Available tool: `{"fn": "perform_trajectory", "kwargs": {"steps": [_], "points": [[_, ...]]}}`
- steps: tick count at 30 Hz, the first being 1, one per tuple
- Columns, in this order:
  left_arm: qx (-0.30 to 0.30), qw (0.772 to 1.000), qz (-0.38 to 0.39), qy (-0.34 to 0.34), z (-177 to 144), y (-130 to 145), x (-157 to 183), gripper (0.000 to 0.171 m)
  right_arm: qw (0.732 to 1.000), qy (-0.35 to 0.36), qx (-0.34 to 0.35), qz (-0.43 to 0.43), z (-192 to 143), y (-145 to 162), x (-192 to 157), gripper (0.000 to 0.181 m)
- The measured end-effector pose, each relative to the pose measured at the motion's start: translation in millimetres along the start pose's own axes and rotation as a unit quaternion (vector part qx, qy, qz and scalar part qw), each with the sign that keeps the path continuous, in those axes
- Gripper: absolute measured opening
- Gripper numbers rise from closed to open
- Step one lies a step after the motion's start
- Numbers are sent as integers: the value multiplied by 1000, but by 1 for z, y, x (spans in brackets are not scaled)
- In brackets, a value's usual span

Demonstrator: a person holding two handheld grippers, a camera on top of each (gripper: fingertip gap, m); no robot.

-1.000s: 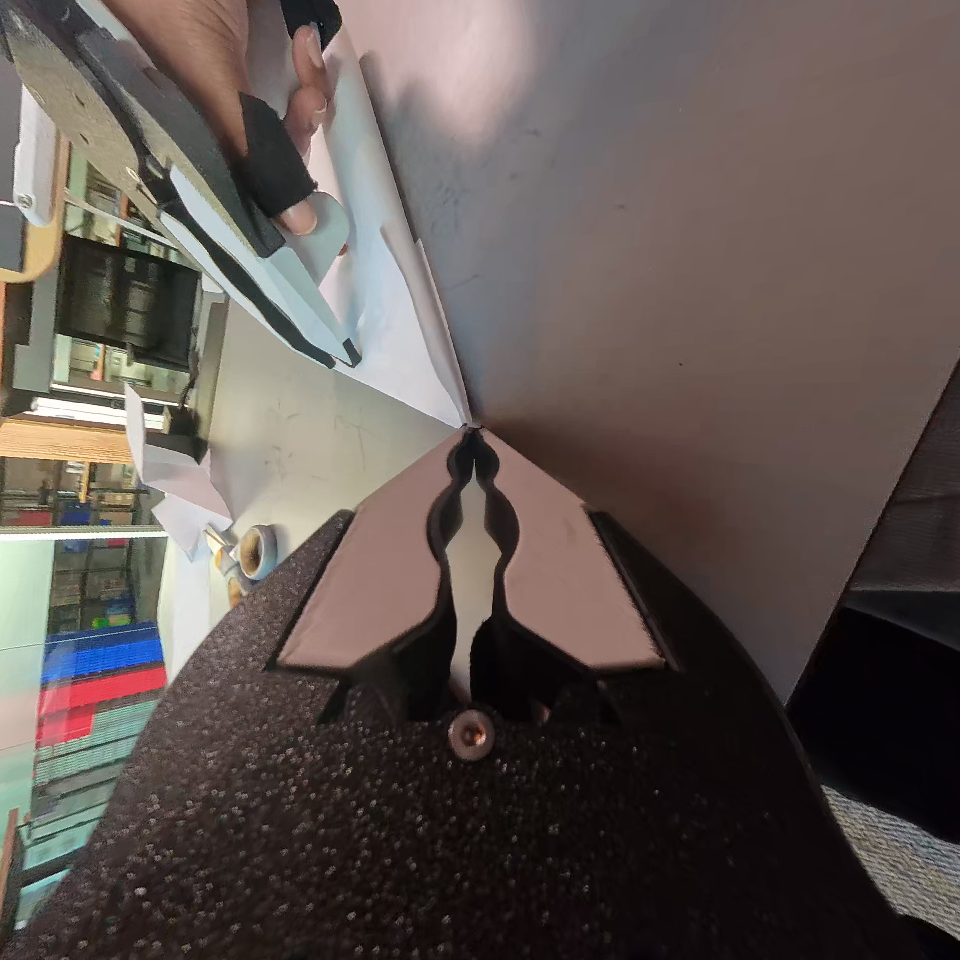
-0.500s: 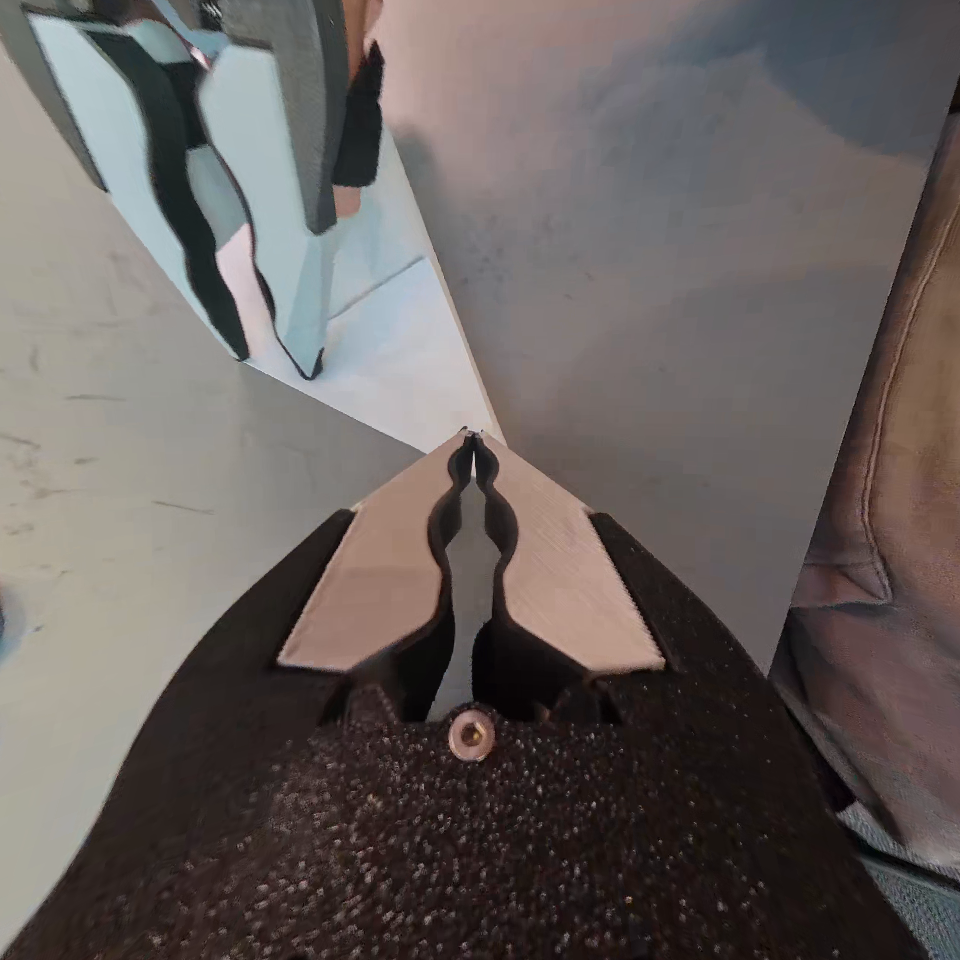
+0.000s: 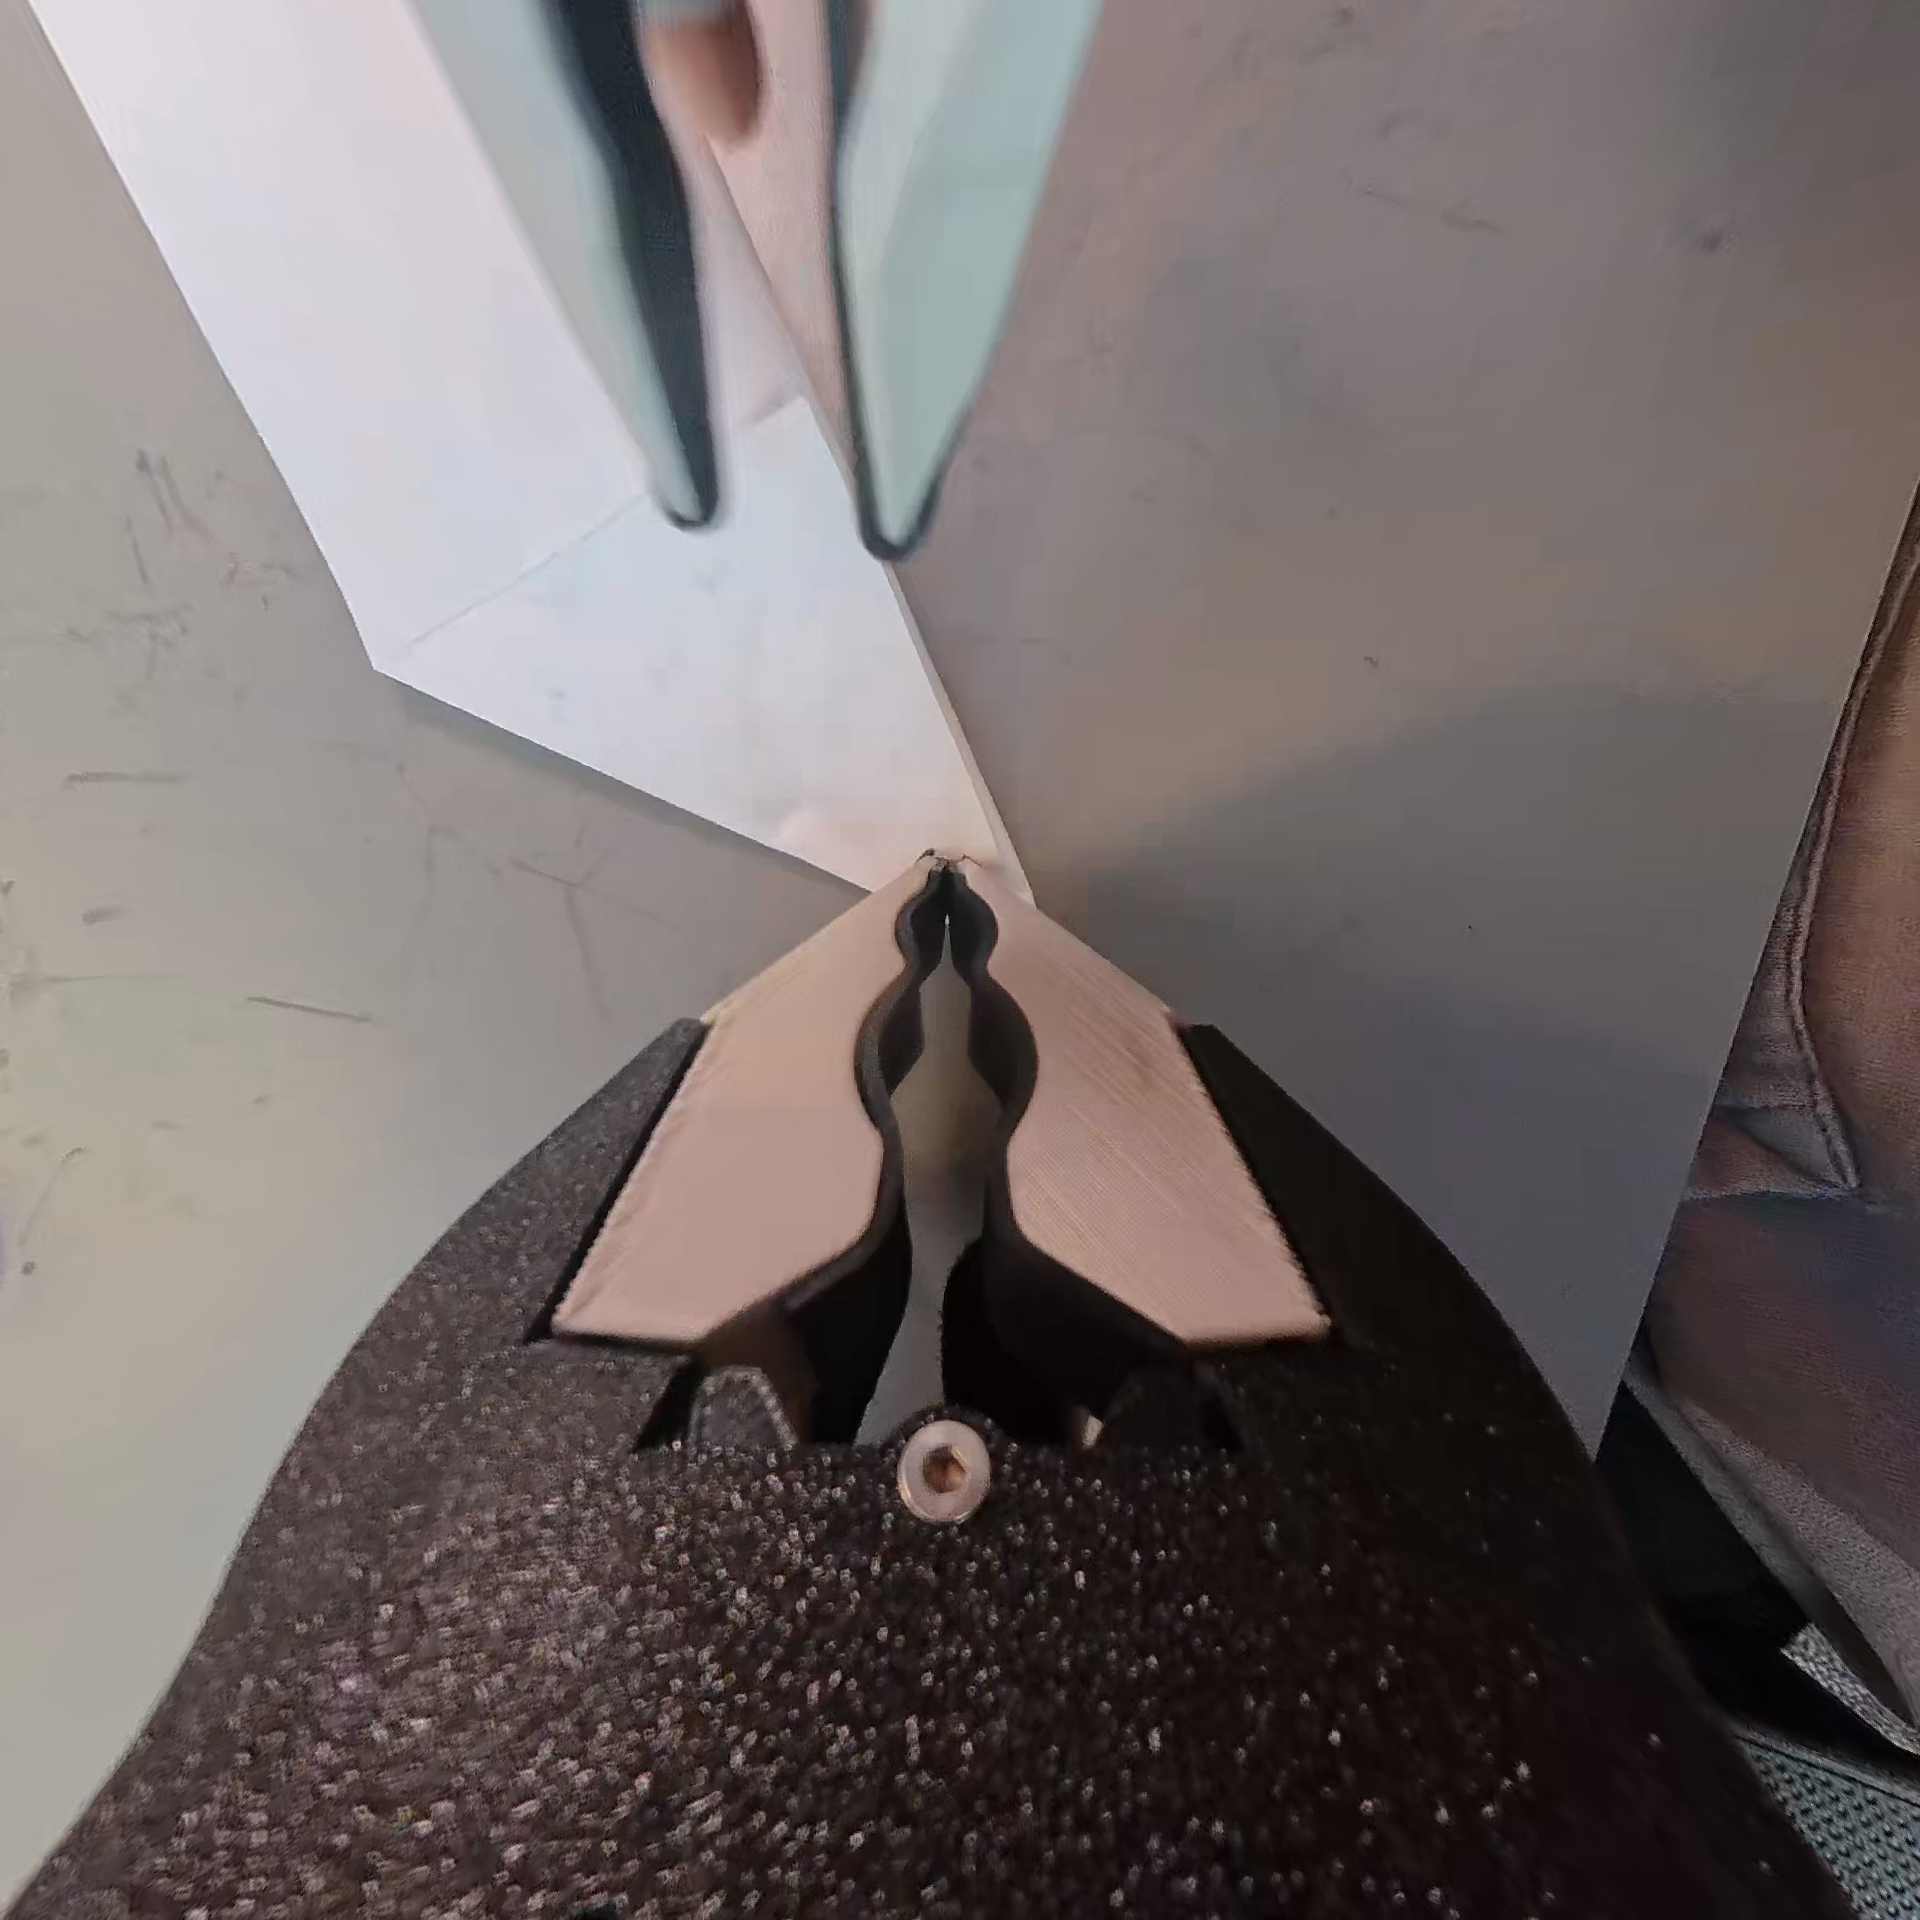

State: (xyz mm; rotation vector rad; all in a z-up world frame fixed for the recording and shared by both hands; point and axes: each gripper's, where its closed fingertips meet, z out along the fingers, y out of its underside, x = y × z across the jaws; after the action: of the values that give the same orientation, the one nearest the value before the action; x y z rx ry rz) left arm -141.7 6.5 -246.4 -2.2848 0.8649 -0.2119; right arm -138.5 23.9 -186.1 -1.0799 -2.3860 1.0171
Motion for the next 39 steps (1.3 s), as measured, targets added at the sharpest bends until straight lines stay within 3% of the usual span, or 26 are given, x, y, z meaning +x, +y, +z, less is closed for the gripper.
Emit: {"fn": "perform_trajectory", "kwargs": {"steps": [5,16,21,30,39], "points": [[2,1000,21,-22,0,0,0,0,997,6,-68,28,36,28,-14,0],[12,998,46,-40,-1,0,1,0,990,-6,-126,66,45,39,-15,0],[20,998,57,-22,-8,3,11,0,988,-18,-126,85,46,39,-15,0],[13,984,149,-92,-6,3,19,0,989,-16,-91,117,46,38,-14,0],[13,992,111,-66,-6,3,19,0,987,-11,-100,124,29,55,4,0]]}}
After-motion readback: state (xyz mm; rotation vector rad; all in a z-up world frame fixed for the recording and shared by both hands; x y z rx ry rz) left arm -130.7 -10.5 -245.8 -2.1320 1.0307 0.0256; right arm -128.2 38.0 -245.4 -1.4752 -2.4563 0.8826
